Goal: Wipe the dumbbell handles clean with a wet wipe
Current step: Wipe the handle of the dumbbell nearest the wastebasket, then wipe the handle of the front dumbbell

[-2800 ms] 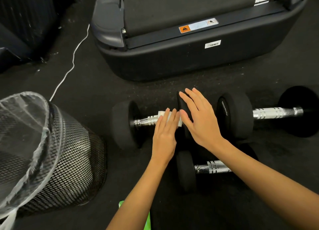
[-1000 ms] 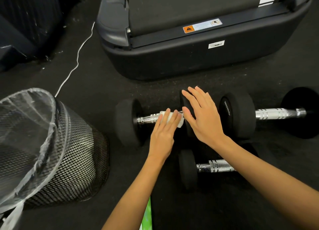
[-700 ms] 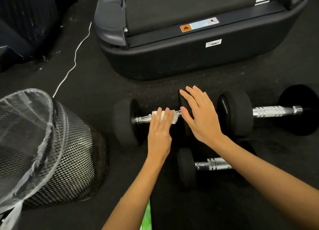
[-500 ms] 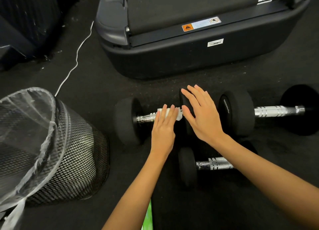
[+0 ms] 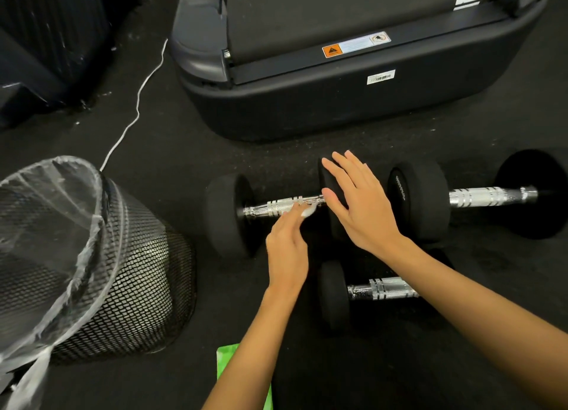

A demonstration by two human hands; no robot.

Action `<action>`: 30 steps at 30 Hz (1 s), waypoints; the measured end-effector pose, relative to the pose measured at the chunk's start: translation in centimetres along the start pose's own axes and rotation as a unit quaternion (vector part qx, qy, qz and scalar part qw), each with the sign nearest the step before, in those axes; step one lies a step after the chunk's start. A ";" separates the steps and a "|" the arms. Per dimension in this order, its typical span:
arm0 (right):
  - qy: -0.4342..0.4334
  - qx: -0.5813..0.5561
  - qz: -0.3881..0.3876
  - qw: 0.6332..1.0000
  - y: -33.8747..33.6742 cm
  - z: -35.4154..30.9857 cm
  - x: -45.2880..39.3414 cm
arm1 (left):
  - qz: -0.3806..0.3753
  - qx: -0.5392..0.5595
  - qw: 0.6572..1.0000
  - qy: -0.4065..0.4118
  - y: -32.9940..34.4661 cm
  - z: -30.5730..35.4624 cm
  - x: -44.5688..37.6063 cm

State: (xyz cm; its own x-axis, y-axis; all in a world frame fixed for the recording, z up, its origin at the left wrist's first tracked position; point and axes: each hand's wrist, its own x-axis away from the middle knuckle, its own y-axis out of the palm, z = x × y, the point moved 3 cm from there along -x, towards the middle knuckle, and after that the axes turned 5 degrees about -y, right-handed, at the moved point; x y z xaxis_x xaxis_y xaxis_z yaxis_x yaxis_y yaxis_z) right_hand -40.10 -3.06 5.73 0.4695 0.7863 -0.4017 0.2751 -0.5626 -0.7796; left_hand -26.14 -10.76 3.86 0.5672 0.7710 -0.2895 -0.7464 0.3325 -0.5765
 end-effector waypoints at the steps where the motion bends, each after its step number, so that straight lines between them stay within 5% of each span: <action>1: 0.006 -0.024 0.002 1.000 -0.7 -0.3 0.2 | 0.022 0.032 0.999 -0.034 -0.9 0.7 0.4; 5: 0.018 -0.219 0.010 0.976 -4.9 -2.9 2.5 | -0.012 0.147 0.985 -0.087 -3.2 3.1 2.2; 9: 0.038 -0.325 -0.189 0.926 -6.3 -4.5 5.5 | -0.089 0.177 0.979 -0.044 -3.3 6.0 4.3; 11: 0.053 -0.335 -0.226 0.913 -6.5 -4.1 6.6 | -0.110 0.184 0.976 -0.035 -2.8 6.8 4.9; 17: 0.102 -0.290 -0.191 0.932 -7.3 -2.3 9.2 | -0.129 0.126 0.983 -0.038 -1.9 6.8 6.3; 22: 0.173 -0.265 -0.105 0.943 -7.1 -0.5 11.3 | -0.069 -0.080 0.994 0.040 -1.1 4.9 8.0; 27: 0.298 -0.408 -0.012 0.863 -6.6 0.6 12.7 | -0.151 -0.186 0.971 -0.019 0.7 3.3 10.8; 30: 0.302 -0.394 -0.006 0.868 -7.3 1.0 13.5 | -0.169 -0.188 0.967 -0.034 1.0 2.9 11.8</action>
State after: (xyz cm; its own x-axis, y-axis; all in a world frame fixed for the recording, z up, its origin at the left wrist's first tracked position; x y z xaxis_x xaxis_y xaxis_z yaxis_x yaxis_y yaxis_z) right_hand -36.62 11.91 5.46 0.7518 0.6493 0.1148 0.6593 -0.7428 -0.1166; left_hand -21.23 0.25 2.04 0.7229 0.6909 0.0070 -0.3359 0.3603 -0.8702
